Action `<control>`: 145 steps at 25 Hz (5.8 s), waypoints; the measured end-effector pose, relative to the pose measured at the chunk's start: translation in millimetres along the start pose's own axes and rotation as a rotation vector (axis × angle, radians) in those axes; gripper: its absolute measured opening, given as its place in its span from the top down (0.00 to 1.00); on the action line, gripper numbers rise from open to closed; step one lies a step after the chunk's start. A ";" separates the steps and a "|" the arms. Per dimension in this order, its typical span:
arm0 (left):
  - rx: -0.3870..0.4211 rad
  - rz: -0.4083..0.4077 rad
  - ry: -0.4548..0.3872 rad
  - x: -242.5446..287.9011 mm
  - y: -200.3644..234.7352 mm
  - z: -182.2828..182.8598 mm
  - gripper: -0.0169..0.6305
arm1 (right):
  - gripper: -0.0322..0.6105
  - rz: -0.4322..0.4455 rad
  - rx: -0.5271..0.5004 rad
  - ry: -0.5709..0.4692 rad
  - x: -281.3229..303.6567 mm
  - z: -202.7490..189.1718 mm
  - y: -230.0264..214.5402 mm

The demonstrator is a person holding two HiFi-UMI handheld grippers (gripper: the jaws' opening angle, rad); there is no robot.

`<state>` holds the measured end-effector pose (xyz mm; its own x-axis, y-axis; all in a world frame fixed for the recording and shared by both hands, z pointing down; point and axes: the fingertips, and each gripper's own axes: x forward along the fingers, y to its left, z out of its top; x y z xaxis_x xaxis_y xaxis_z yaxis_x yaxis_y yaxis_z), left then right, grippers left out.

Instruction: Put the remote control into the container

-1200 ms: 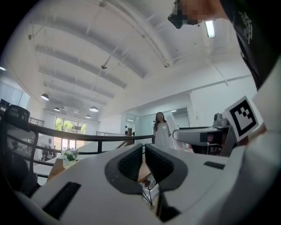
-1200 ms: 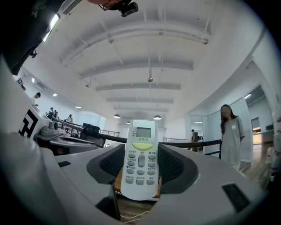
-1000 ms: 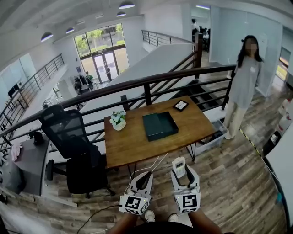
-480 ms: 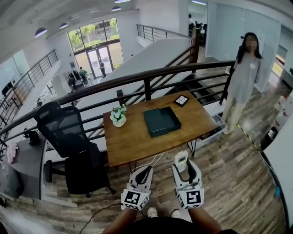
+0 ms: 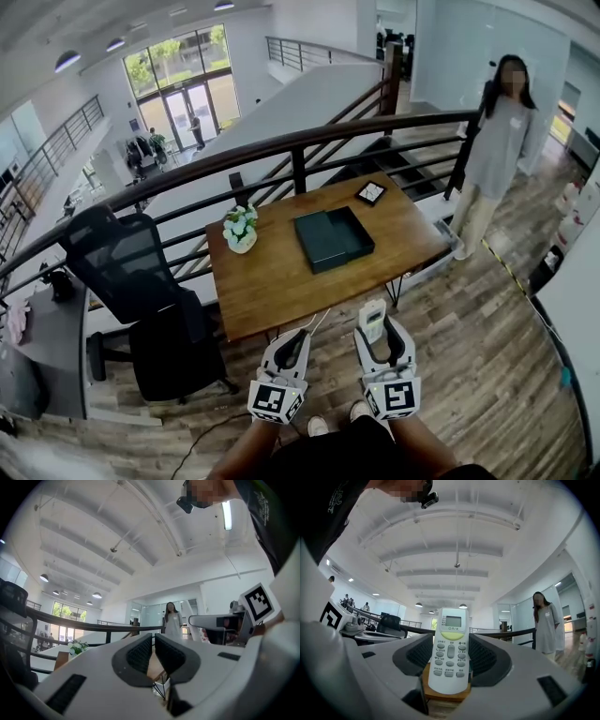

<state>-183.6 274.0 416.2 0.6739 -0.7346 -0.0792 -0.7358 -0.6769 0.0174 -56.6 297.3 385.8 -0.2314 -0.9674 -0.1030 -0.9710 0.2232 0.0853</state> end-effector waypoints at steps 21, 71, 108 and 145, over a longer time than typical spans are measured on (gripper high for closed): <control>0.050 0.016 0.047 125.7 29.7 -21.3 0.94 | 0.57 0.029 0.060 0.033 104.8 -38.1 -87.7; 0.010 0.126 0.058 346.6 127.0 -39.5 0.94 | 0.57 0.167 0.127 0.019 323.9 -73.7 -198.9; -0.026 0.103 0.107 436.8 262.6 -78.1 0.94 | 0.57 0.129 0.114 0.173 481.7 -146.7 -206.4; -0.102 0.200 0.342 473.1 281.5 -204.7 0.94 | 0.57 0.159 0.099 0.616 507.9 -319.7 -230.3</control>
<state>-58.3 -273.5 587.7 0.5145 -0.8135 0.2712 -0.8556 -0.5080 0.0994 68.5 -283.7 630.8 -0.3248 -0.8065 0.4940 -0.9354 0.3510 -0.0420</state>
